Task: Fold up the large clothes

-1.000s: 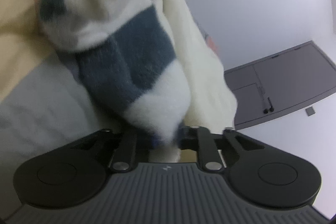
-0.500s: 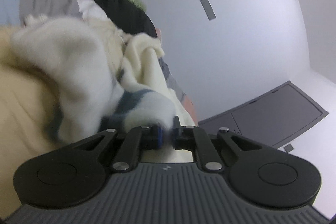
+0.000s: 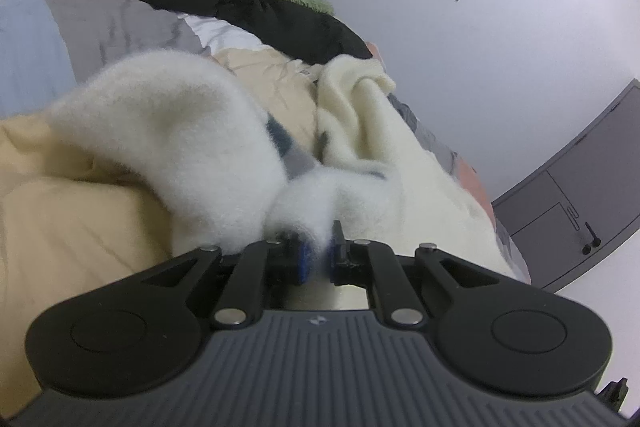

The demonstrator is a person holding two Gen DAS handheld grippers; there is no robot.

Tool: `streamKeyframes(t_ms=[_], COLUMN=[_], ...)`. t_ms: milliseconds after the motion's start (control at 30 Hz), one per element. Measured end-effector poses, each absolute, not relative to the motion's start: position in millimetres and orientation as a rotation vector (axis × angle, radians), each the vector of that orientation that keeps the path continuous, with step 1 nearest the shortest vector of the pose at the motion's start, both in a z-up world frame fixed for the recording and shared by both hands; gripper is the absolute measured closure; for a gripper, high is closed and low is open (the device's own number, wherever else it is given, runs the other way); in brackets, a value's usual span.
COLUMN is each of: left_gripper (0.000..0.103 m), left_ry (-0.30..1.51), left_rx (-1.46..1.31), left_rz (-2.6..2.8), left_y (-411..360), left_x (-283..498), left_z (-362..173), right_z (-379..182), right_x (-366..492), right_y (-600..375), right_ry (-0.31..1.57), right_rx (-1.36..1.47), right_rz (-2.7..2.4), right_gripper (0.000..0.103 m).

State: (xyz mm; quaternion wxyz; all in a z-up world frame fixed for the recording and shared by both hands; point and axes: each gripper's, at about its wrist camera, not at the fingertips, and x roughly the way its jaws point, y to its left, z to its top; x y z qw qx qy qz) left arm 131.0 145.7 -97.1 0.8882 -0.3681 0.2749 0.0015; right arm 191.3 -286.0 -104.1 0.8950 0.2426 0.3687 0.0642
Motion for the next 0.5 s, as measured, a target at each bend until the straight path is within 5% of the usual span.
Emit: streamKeyframes(t_ms=[67, 133, 200, 267, 500], left_gripper=[0.086, 0.067, 0.042, 0.038, 0.031], left_ry=[0.578, 0.591, 0.599, 0.619, 0.705], left_rx=[-0.782, -0.810, -0.858, -0.874, -0.893], left_rz=[-0.001, -0.011, -0.044, -0.058, -0.098], left_y=[148.6, 150.4, 148.7, 141.4, 118.6], left_x=[126.4, 124.6, 118.2, 109.5, 90.7], left_z=[-96.1, -95.4, -96.4, -96.0, -105.9], right_z=[-102.9, -101.1, -99.9, -98.1, -98.5], right_x=[185.8, 177.9, 170.3, 162.2, 134.5], right_y=[-284.5, -284.7, -287.5, -288.9, -278.9], right_ry=[0.753, 0.741, 0.733, 0.721, 0.720], right_rx=[0.508, 0.530, 0.582, 0.625, 0.692], right_rz=[0.131, 0.135, 0.157, 0.185, 0.196], right_gripper=[0.091, 0.086, 0.054, 0.031, 0.028])
